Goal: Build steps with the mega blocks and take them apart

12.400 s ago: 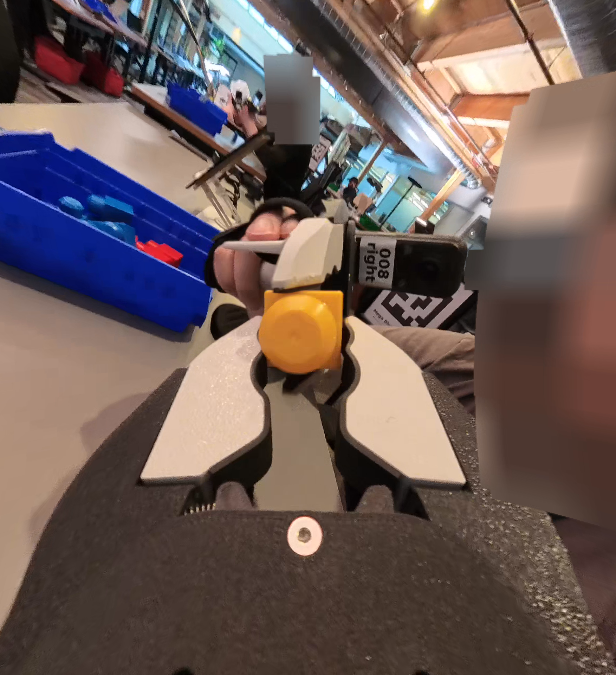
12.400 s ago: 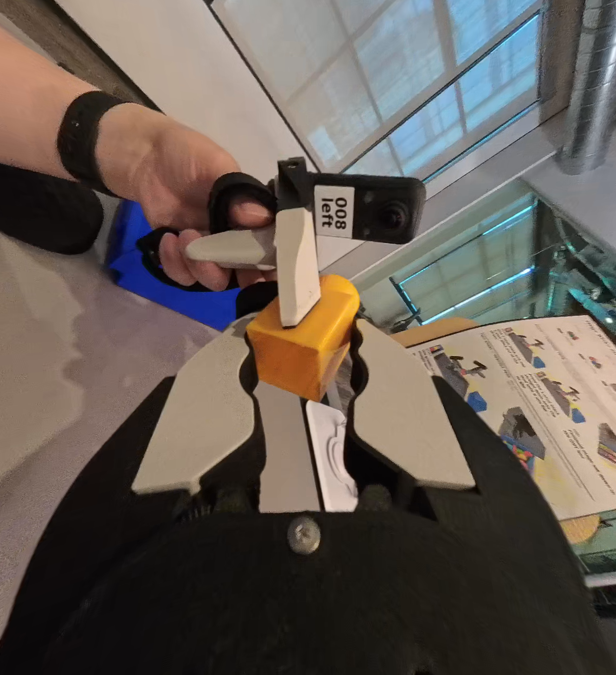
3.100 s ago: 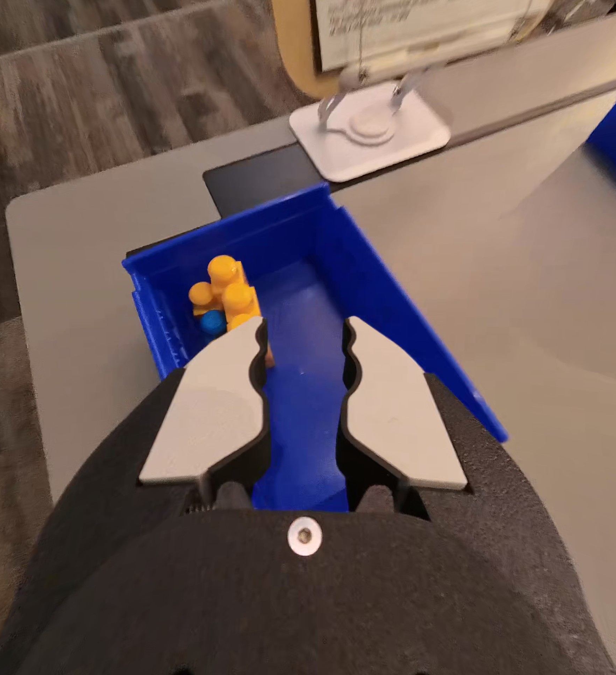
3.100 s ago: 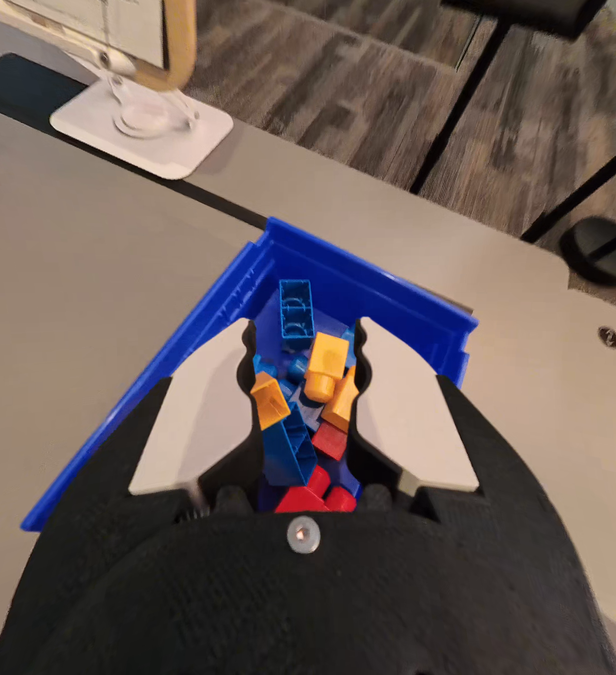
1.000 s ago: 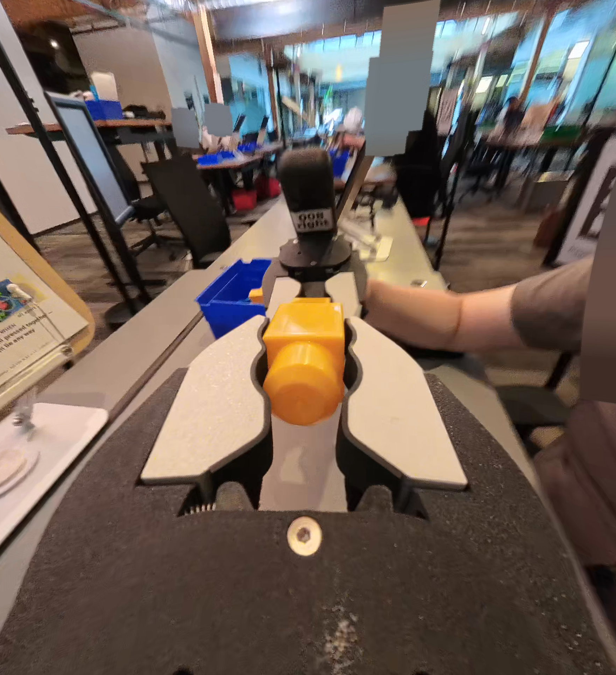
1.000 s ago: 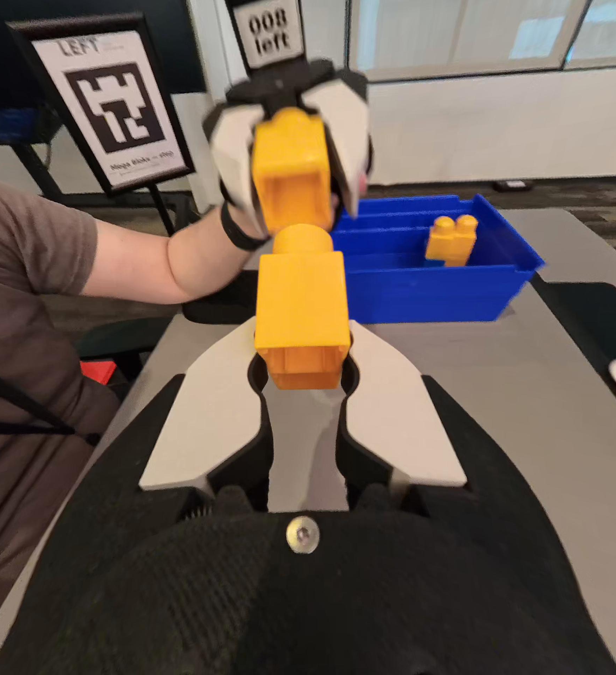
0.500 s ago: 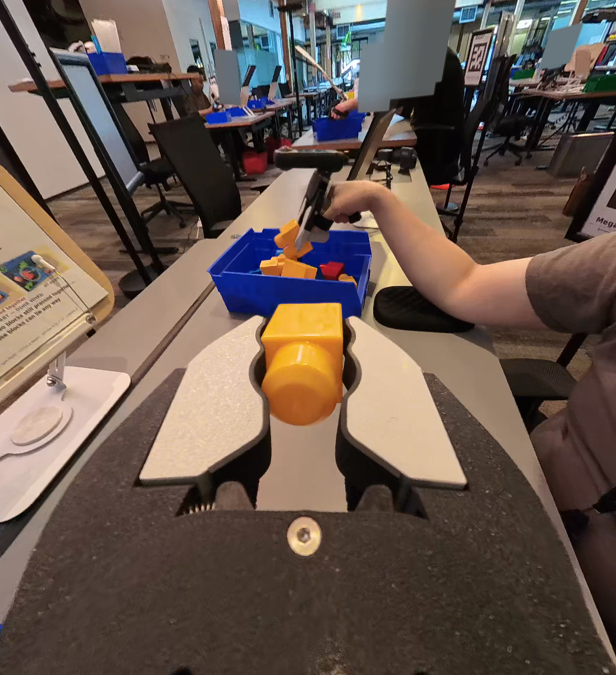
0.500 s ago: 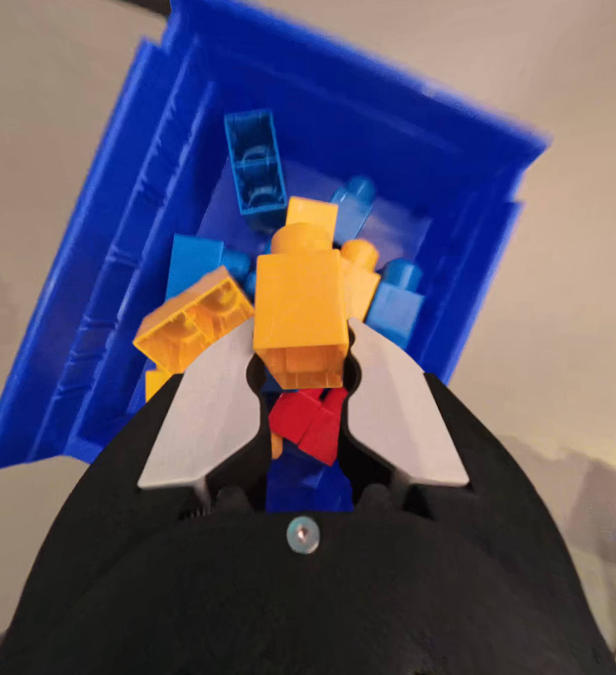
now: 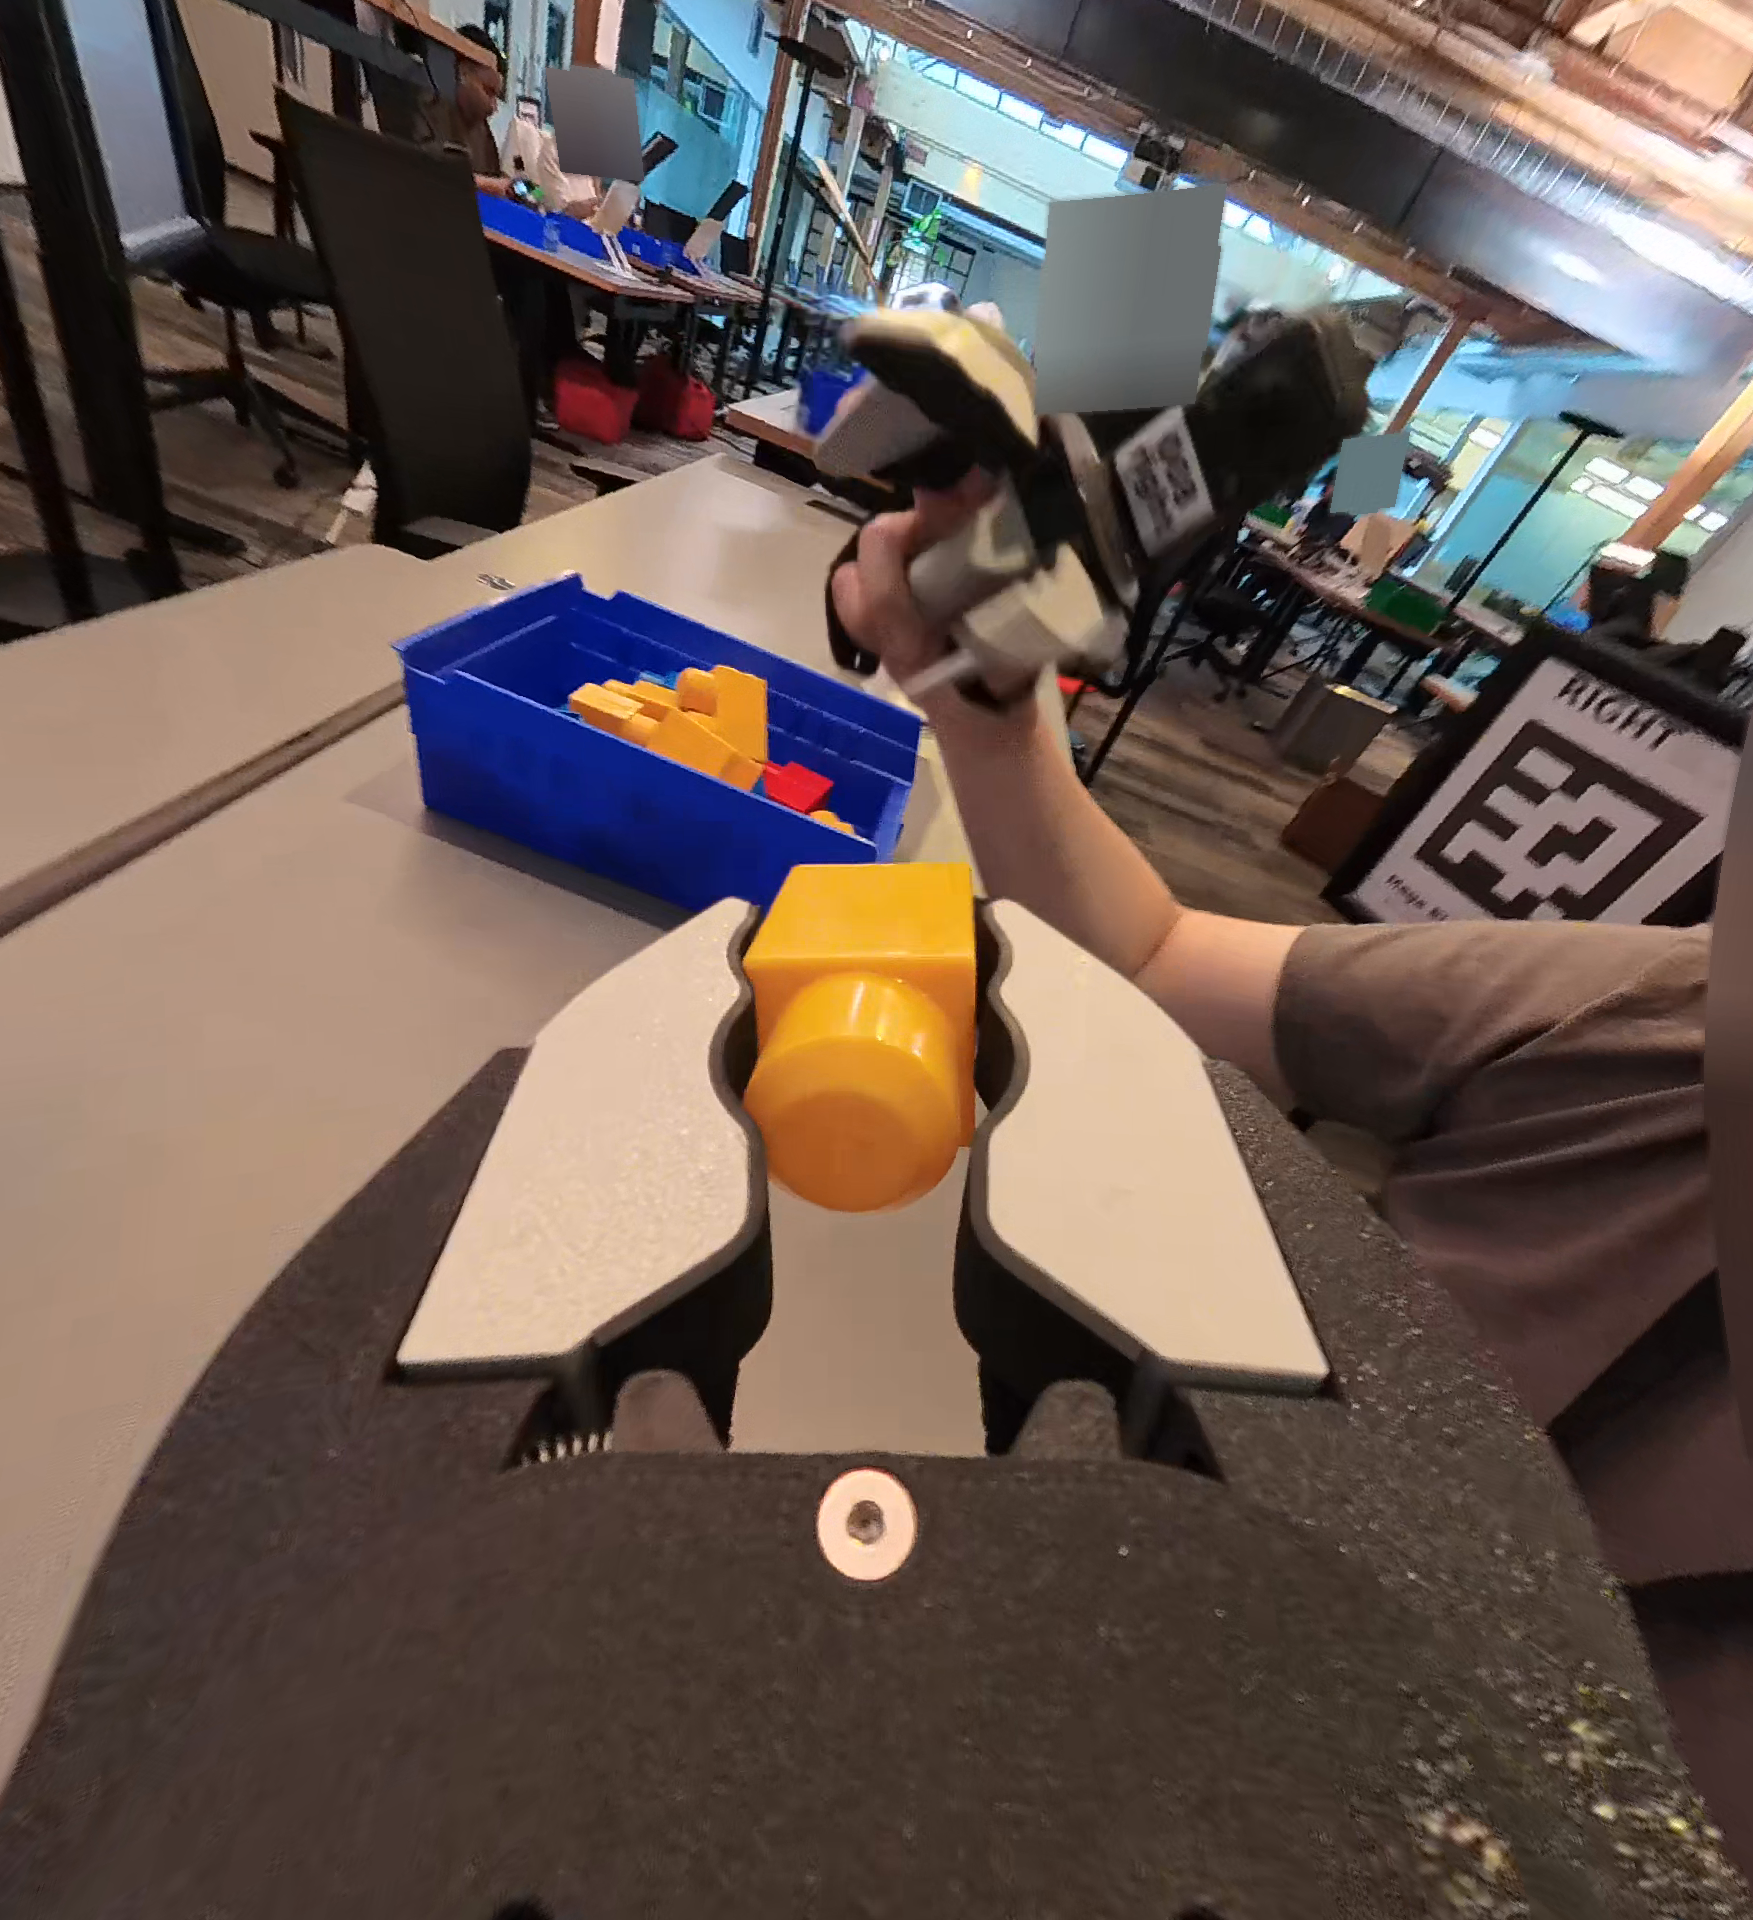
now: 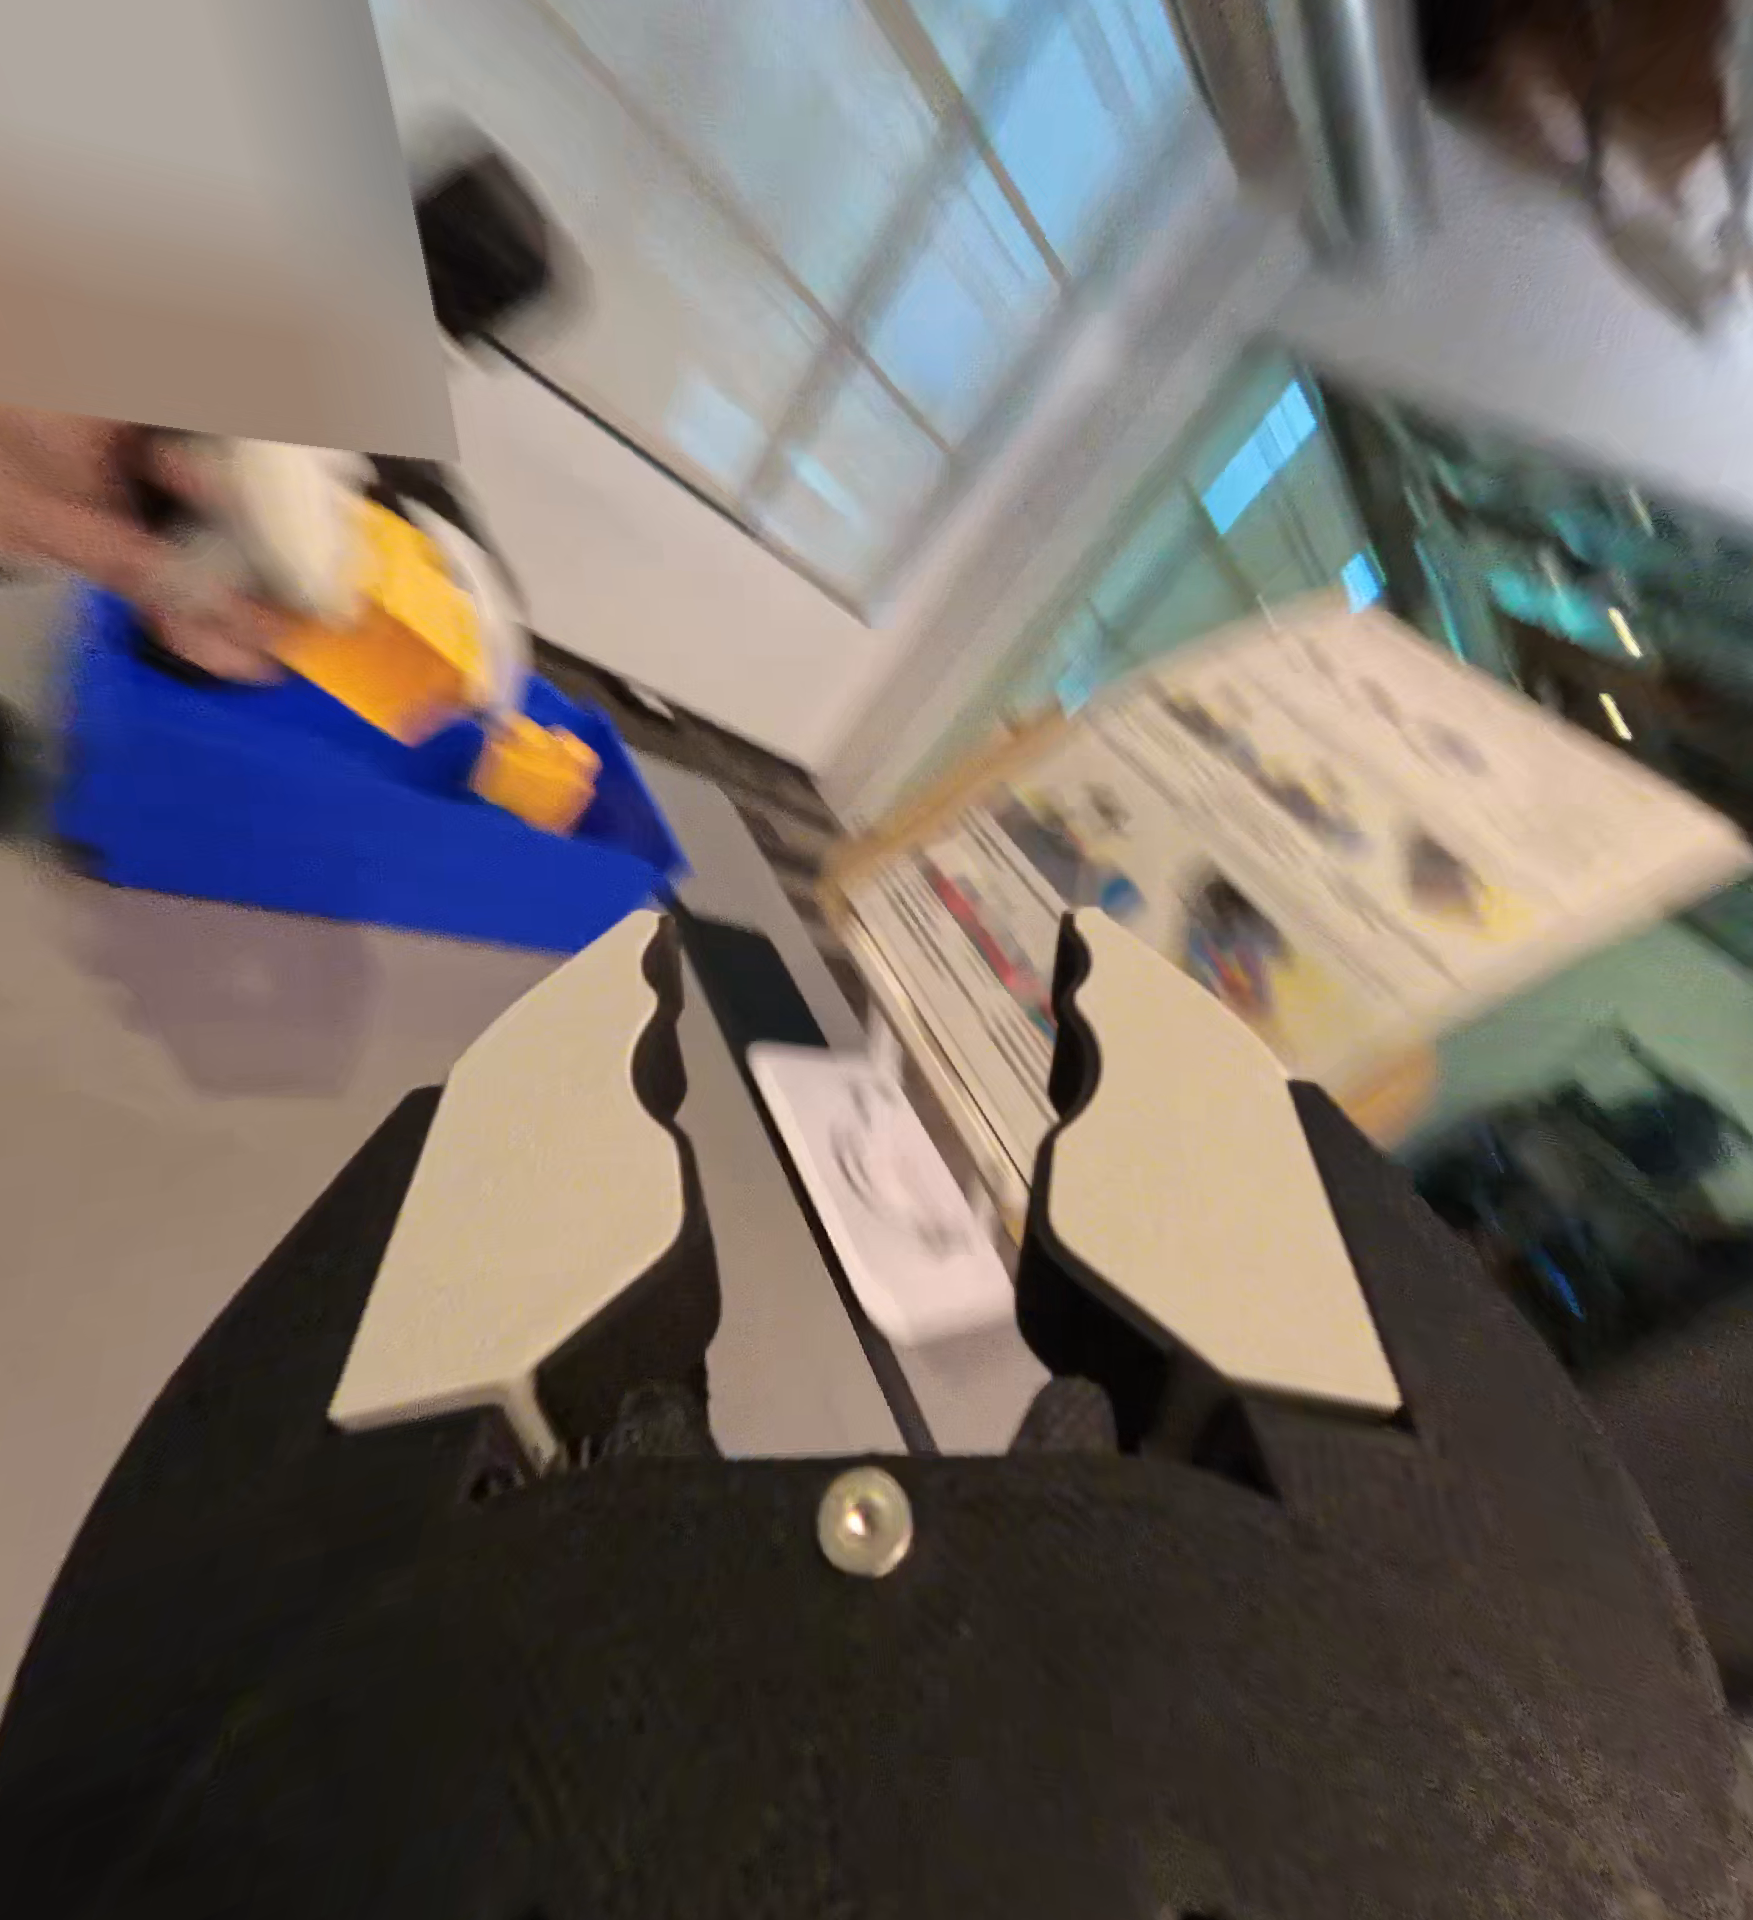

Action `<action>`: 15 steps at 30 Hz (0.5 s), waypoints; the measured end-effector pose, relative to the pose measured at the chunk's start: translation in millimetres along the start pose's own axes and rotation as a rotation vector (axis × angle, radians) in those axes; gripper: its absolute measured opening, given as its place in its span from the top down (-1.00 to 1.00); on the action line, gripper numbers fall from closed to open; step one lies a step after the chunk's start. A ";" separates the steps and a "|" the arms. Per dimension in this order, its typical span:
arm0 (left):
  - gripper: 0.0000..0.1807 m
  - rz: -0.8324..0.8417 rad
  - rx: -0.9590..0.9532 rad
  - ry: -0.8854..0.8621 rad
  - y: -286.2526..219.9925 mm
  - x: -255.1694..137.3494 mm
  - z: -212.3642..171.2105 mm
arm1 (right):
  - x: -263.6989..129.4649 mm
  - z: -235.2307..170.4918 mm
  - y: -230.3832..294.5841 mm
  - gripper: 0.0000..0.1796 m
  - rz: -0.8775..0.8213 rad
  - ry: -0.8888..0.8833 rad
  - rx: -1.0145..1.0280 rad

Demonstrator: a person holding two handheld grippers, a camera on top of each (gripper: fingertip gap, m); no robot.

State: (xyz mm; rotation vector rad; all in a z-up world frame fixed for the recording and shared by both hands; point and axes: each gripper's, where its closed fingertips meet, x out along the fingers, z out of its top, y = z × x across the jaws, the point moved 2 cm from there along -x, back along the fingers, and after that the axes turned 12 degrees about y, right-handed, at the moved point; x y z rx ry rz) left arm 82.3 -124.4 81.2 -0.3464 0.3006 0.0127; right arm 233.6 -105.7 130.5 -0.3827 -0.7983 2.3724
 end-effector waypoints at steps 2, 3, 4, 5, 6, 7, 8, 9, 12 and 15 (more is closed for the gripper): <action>0.58 -0.047 -0.045 -0.002 -4.1 7.5 -1.7 | 18.6 23.7 48.0 0.22 0.117 -0.061 -0.083; 0.58 -0.067 -0.053 0.001 -6.7 11.4 -2.5 | 27.1 28.3 67.2 0.21 0.144 -0.057 -0.133; 0.58 -0.079 -0.052 0.006 -9.0 15.2 -3.5 | 34.8 30.6 82.5 0.18 0.147 -0.048 -0.183; 0.57 -0.084 -0.045 0.013 -11.0 19.1 -4.7 | 41.4 31.5 95.2 0.18 0.147 -0.038 -0.227; 0.57 -0.091 -0.036 0.013 -13.7 22.4 -5.0 | 47.1 31.1 106.1 0.18 0.153 -0.027 -0.259; 0.57 -0.100 -0.031 0.015 -16.3 25.6 -5.9 | 52.4 30.2 114.0 0.18 0.154 -0.016 -0.276; 0.57 -0.115 -0.029 0.023 -19.4 28.9 -7.2 | 57.7 28.6 118.1 0.19 0.138 -0.002 -0.287; 0.58 -0.135 -0.025 0.028 -23.3 32.0 -8.2 | 62.3 25.7 120.8 0.20 0.119 0.017 -0.306; 0.57 -0.156 -0.023 0.040 -29.7 38.8 -9.7 | 62.2 25.5 125.0 0.39 0.081 -0.015 -0.360; 0.47 -0.171 0.000 0.034 -36.4 36.9 -5.8 | 55.0 30.1 120.2 0.58 0.089 -0.040 -0.347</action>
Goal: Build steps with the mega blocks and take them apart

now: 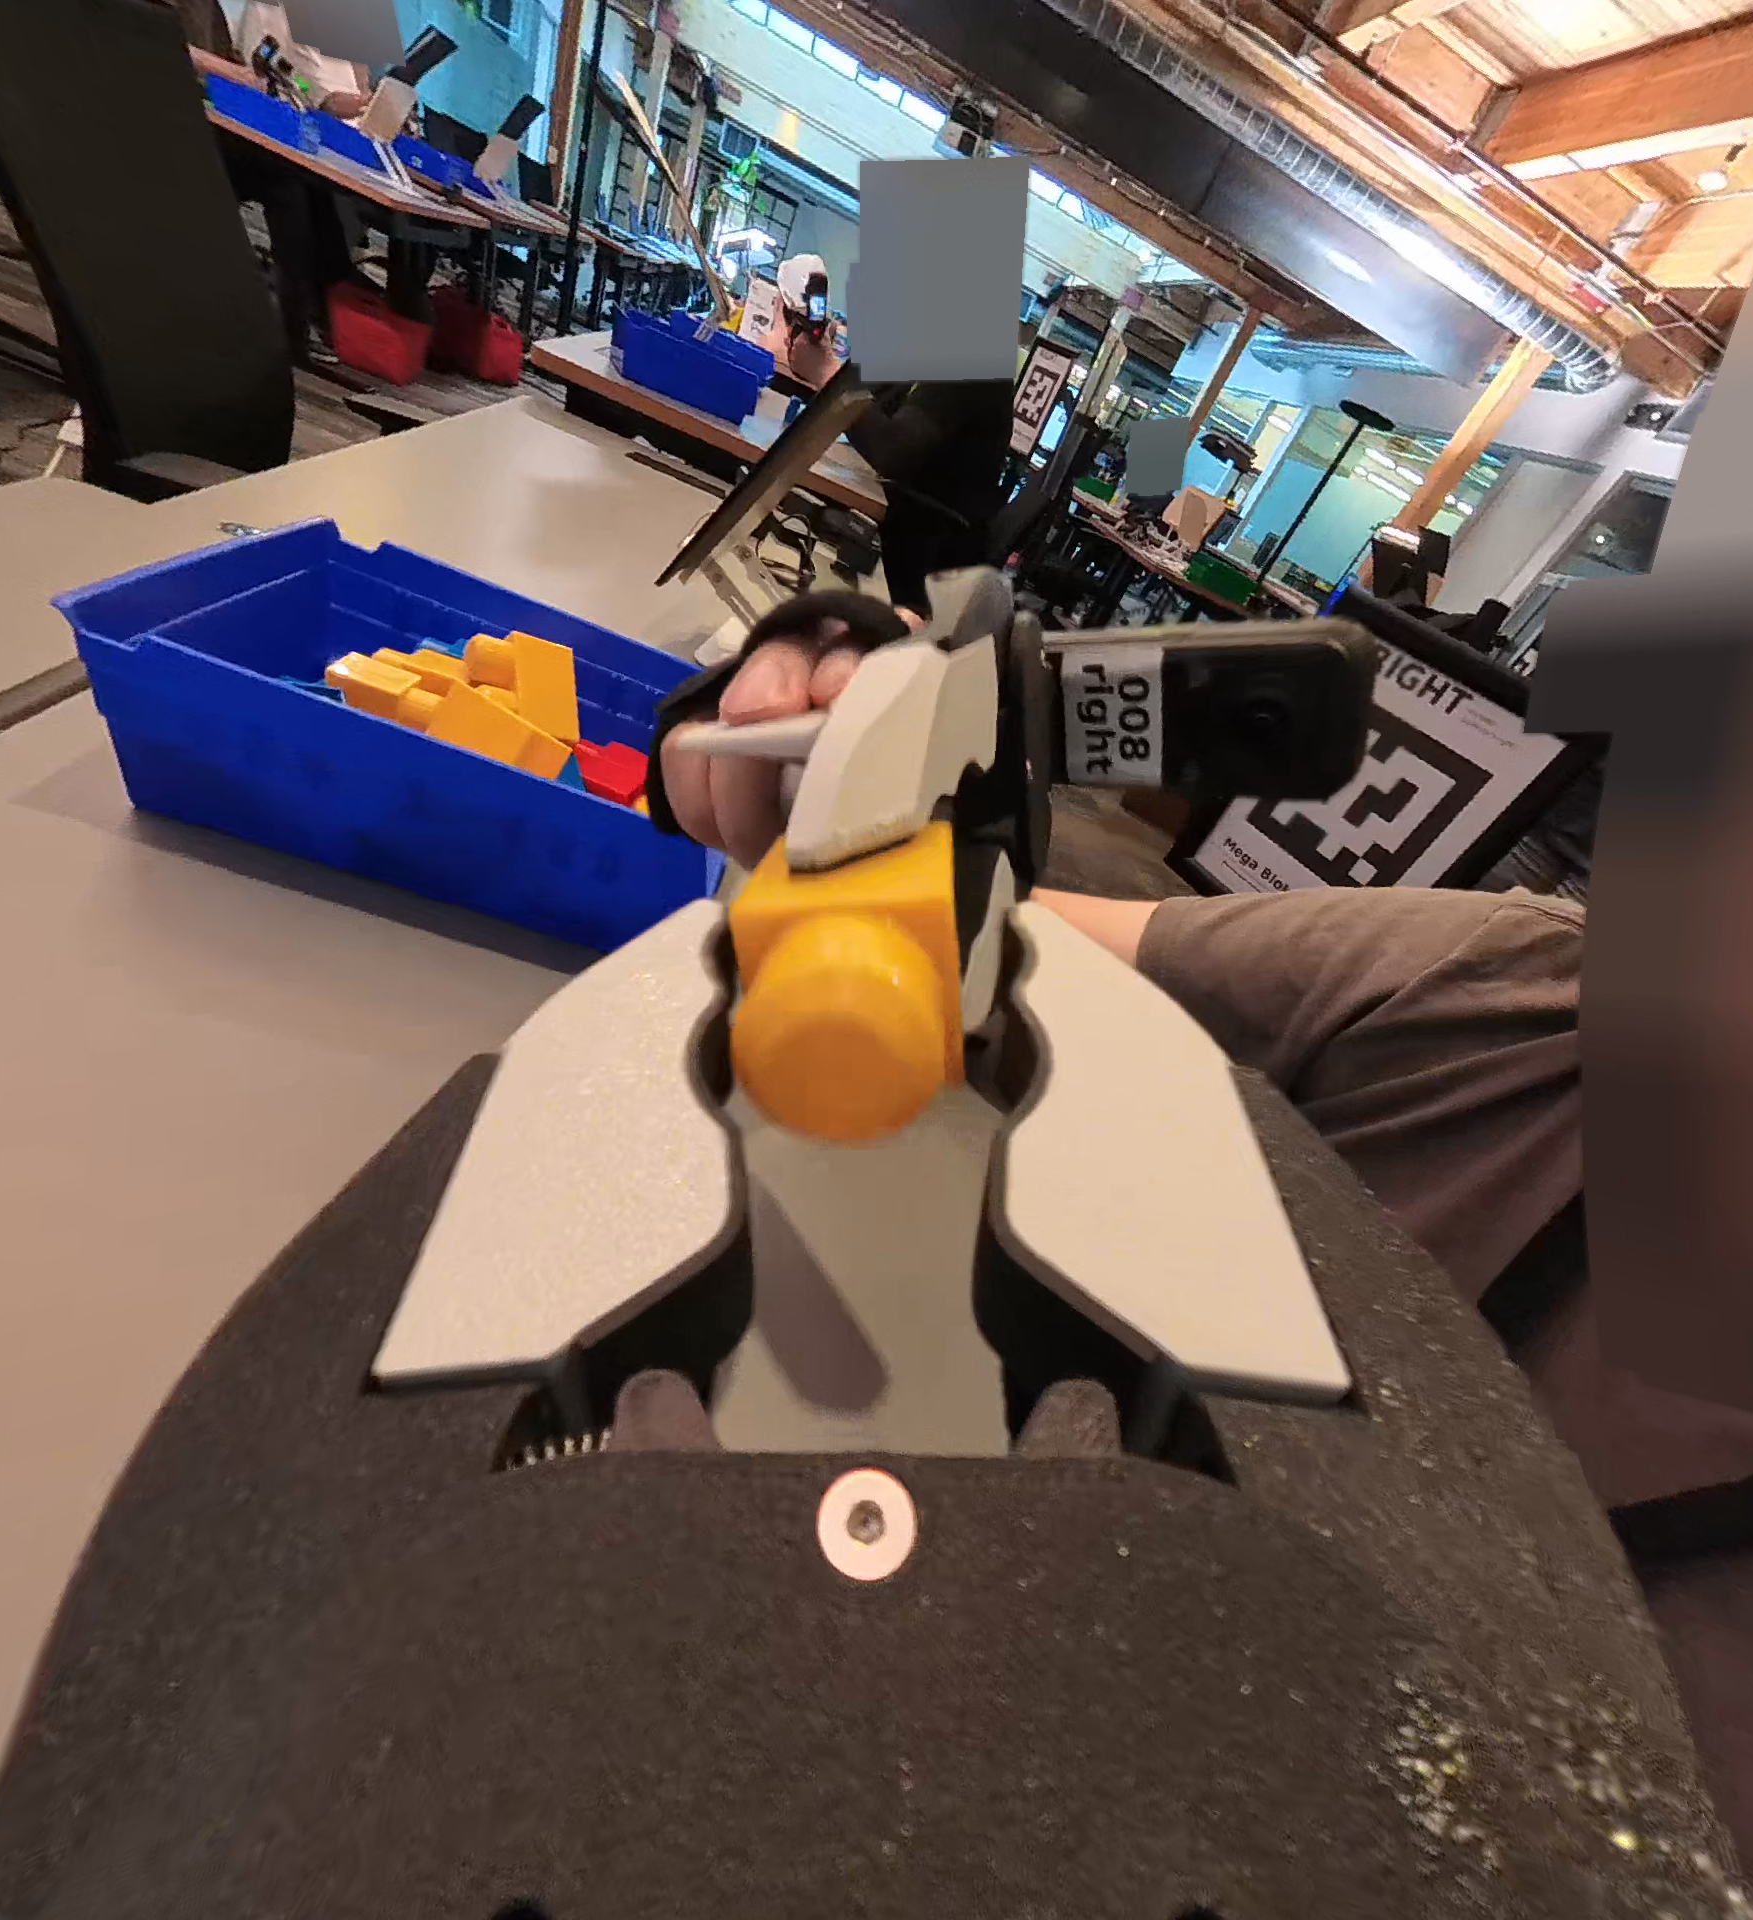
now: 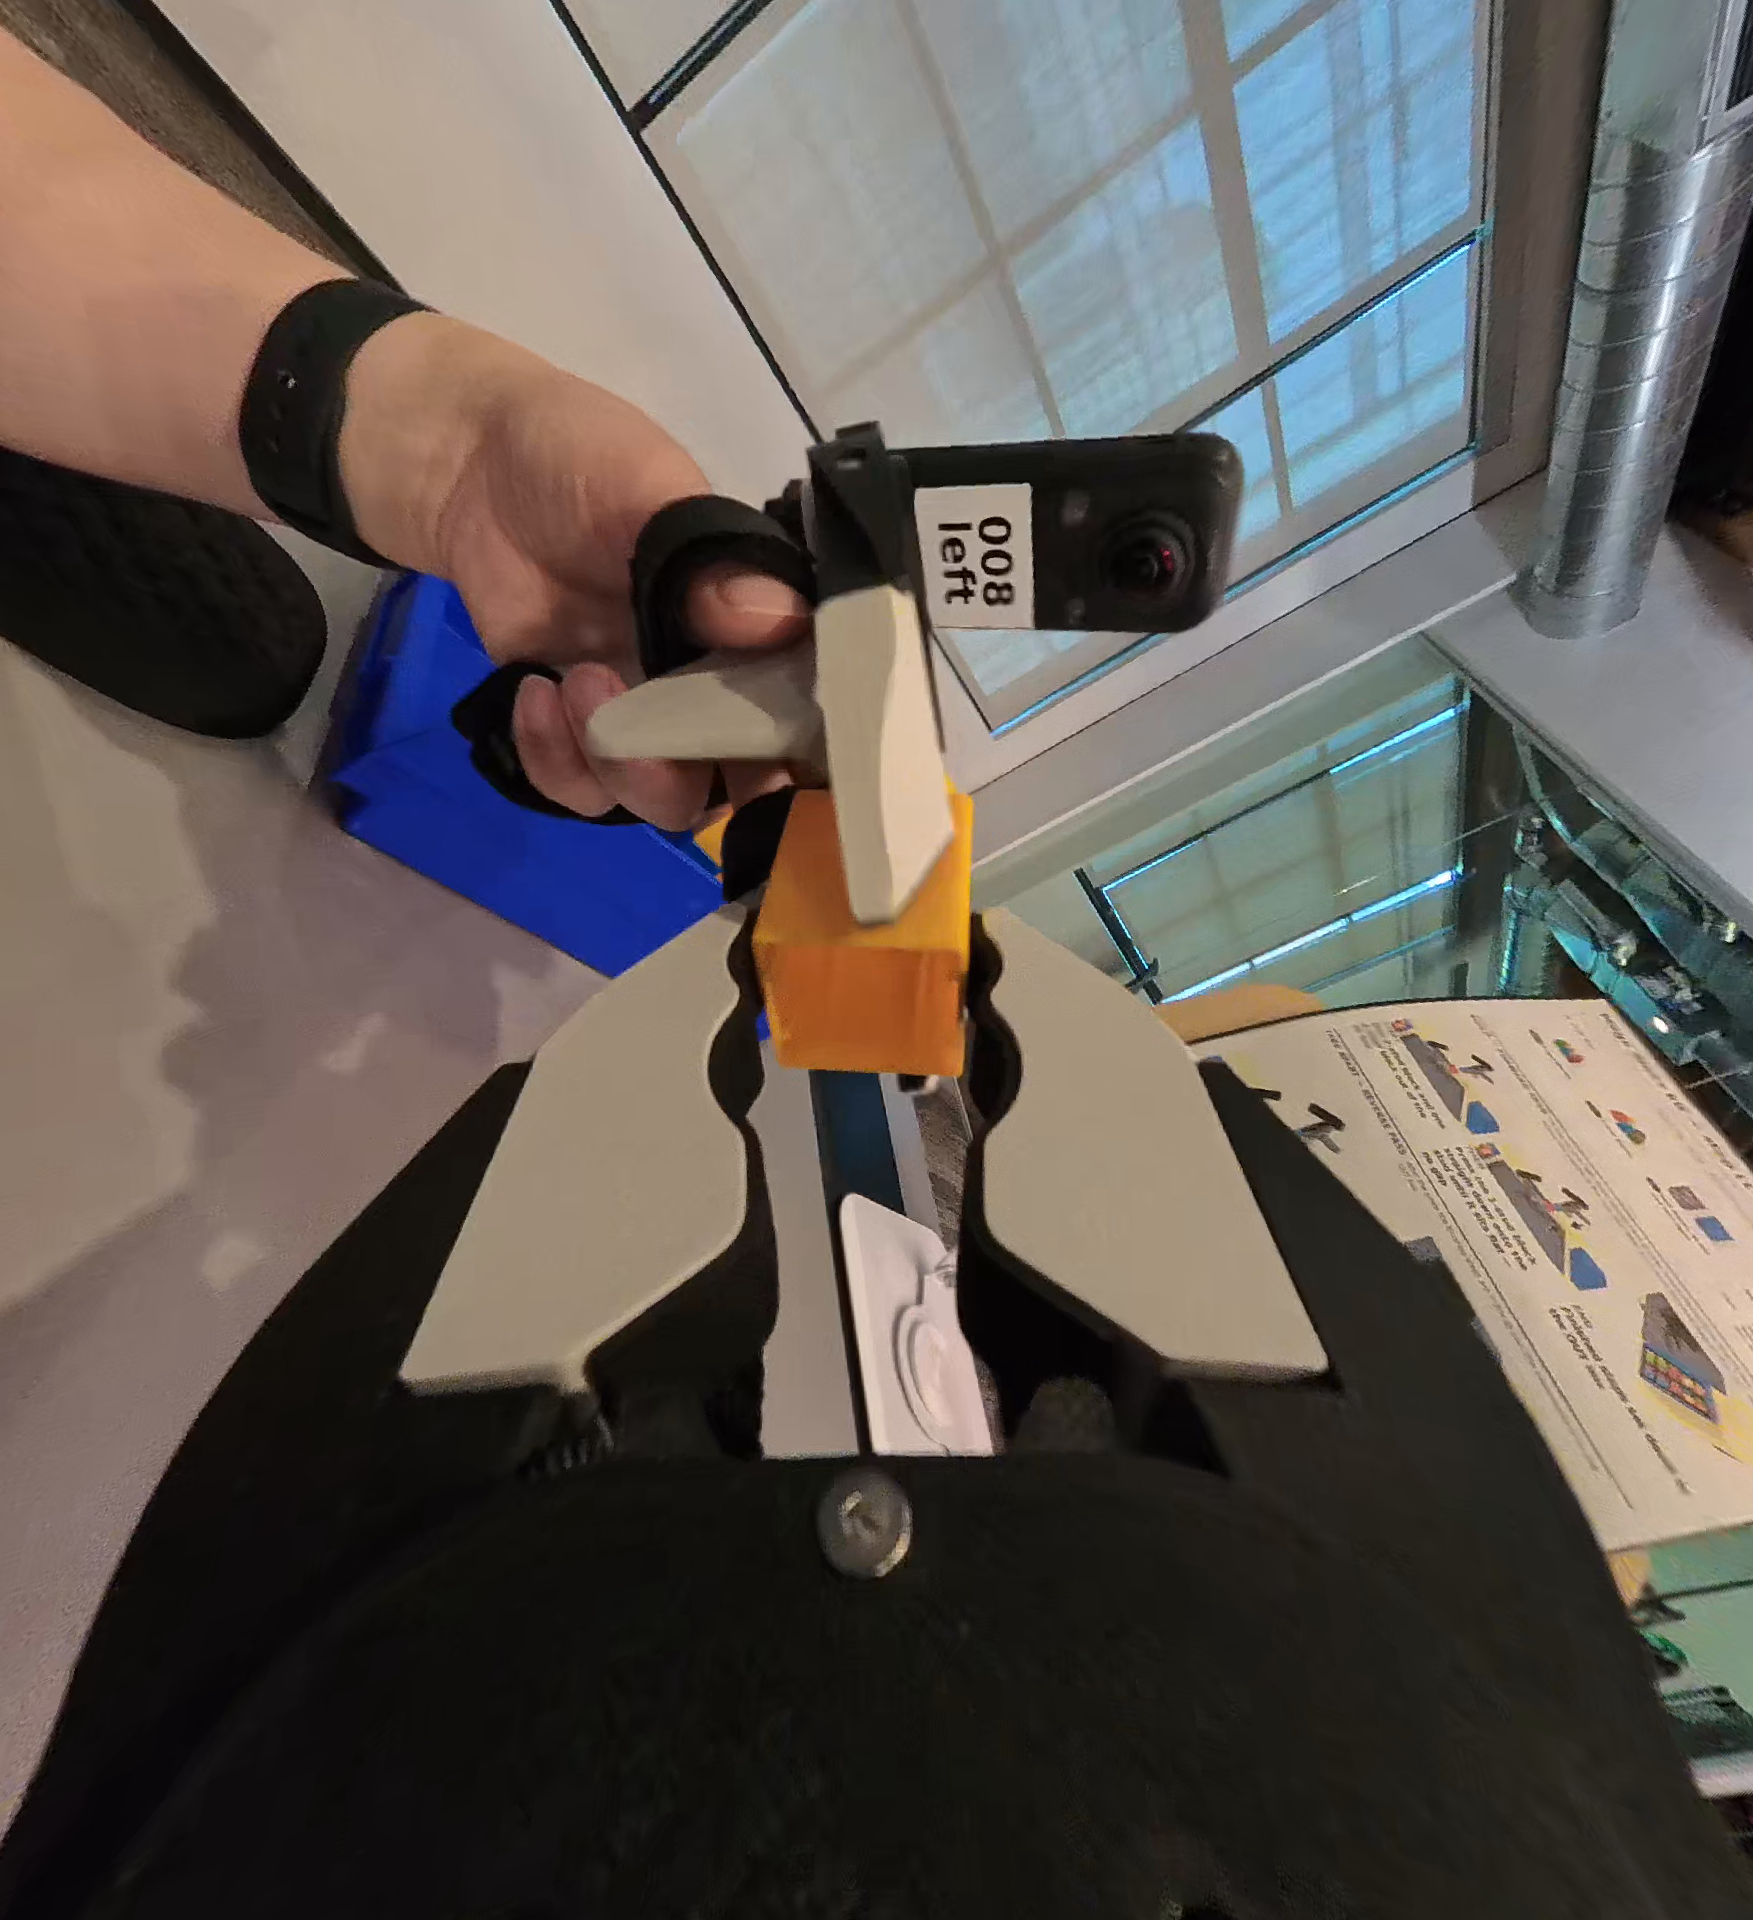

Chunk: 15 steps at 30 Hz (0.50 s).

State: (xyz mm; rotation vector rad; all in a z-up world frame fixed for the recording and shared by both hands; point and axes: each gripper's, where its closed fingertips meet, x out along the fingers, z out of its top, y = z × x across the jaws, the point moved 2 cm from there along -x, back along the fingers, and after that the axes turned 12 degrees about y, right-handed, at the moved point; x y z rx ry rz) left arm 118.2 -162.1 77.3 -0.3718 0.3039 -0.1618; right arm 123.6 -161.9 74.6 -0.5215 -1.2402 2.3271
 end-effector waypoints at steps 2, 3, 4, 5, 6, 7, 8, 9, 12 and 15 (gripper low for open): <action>0.24 0.040 0.028 0.009 -1.0 -7.7 4.3 | -12.3 -1.1 -16.8 0.59 -0.030 0.007 0.001; 0.23 0.082 0.060 0.009 -0.7 -15.4 6.9 | -22.4 -4.7 -31.3 0.58 -0.063 0.026 -0.002; 0.21 0.143 0.092 0.003 1.3 -25.6 10.5 | -35.4 -12.2 -49.9 0.58 -0.103 0.064 0.009; 0.20 0.221 0.121 -0.004 4.9 -38.1 14.4 | -51.2 -24.4 -71.4 0.58 -0.141 0.123 0.047; 0.20 0.313 0.148 -0.006 9.7 -52.7 17.7 | -69.8 -42.0 -93.8 0.58 -0.172 0.200 0.119; 0.21 0.410 0.173 -0.009 14.5 -69.0 20.8 | -90.3 -65.7 -112.8 0.58 -0.177 0.295 0.234; 0.22 0.511 0.192 -0.011 19.4 -86.6 23.6 | -111.7 -96.0 -123.9 0.58 -0.147 0.412 0.393; 0.23 0.613 0.205 -0.013 24.4 -105.0 25.5 | -134.2 -130.1 -127.6 0.58 -0.111 0.539 0.566; 0.26 0.846 0.175 -0.016 35.0 -155.9 24.7 | -200.1 -233.2 -103.0 0.59 -0.034 0.910 0.965; 0.27 0.922 0.098 -0.046 37.4 -190.4 20.5 | -238.8 -301.4 -65.8 0.58 0.046 1.127 1.156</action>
